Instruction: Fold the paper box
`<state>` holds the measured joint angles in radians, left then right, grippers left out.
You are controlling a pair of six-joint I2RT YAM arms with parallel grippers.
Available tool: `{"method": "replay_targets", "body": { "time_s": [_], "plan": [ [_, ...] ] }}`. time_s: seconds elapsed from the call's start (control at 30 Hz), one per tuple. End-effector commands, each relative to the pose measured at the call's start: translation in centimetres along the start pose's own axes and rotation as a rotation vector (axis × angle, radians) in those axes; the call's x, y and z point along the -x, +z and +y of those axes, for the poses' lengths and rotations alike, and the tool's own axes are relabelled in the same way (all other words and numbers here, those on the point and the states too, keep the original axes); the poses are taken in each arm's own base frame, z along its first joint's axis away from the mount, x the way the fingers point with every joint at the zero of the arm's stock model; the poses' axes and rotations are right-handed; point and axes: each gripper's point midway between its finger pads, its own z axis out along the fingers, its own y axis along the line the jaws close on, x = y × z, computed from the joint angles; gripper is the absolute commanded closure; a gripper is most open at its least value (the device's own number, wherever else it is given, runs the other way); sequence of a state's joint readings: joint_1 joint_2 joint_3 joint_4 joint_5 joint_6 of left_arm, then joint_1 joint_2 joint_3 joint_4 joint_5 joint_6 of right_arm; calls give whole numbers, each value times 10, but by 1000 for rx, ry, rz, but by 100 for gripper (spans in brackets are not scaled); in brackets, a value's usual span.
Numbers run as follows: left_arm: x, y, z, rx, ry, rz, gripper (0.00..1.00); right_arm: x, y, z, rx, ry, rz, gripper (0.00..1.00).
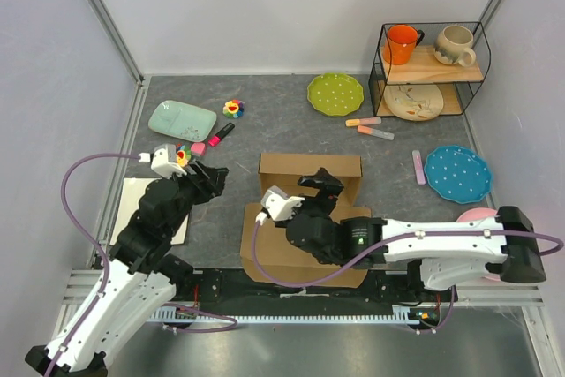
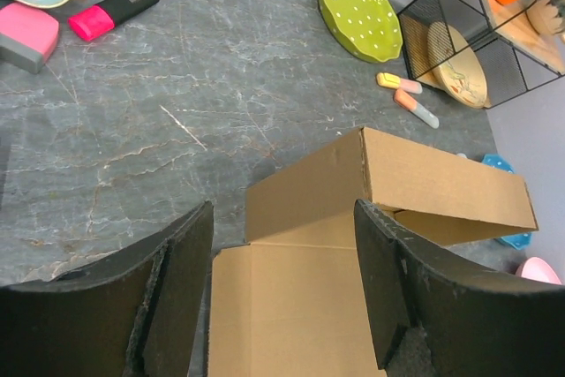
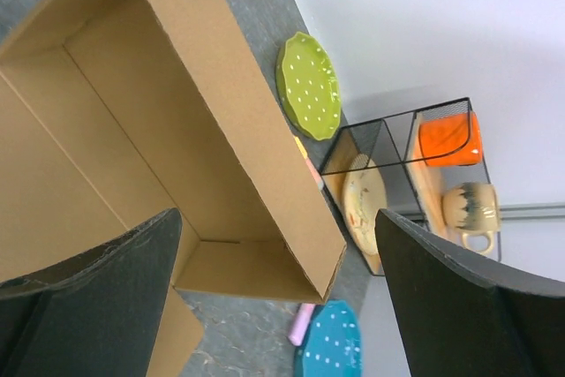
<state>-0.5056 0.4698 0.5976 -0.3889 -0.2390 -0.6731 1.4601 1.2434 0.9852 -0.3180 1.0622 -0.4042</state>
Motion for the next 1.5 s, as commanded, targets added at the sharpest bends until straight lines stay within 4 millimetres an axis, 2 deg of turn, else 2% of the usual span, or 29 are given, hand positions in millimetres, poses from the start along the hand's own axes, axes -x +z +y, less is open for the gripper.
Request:
{"method": "replay_targets", "body": {
  "time_s": [0.0,0.13,0.27,0.67,0.73,0.77,0.83,0.87,0.97,1.13,1.23,1.27,1.33,1.4,1.43,1.47],
  "plan": [
    [0,-3,15,51,33,-21,29,-9,16,5,-60,-114,67,2],
    [2,-6,18,58,28,-35,28,-11,32,6,-77,-113,102,2],
    [2,-8,19,58,16,-42,27,-15,43,11,-120,-184,148,2],
    [-2,-10,28,81,-8,-56,25,-23,72,6,-223,-280,239,19],
    [-2,-11,28,81,-12,-58,25,-20,76,2,-237,-261,232,26],
    [-2,-11,28,82,-13,-59,25,-20,77,2,-239,-258,232,35],
    [-2,-11,29,84,-13,-61,25,-19,78,0,-245,-254,228,45],
    [-1,-12,29,85,-13,-65,25,-19,78,0,-247,-256,228,54],
    [0,-12,29,86,-13,-66,25,-22,77,-3,-258,-258,231,68],
    [3,-13,28,85,-18,-77,25,-23,71,-12,-275,-254,232,81],
    [18,-18,22,77,-27,-117,25,-22,65,-22,-288,-245,232,94],
    [28,-22,18,71,-33,-143,25,-22,64,-24,-292,-243,235,100],
    [44,-28,10,55,-39,-180,25,-20,61,-33,-309,-219,235,100],
    [57,-33,4,44,-32,-211,25,-19,61,-50,-323,-140,262,100],
    [68,-38,-2,35,-34,-234,25,-16,64,-54,-299,-91,260,100],
    [74,-40,-3,37,-31,-249,25,-22,71,-67,-288,-28,288,100]
  ]
}}
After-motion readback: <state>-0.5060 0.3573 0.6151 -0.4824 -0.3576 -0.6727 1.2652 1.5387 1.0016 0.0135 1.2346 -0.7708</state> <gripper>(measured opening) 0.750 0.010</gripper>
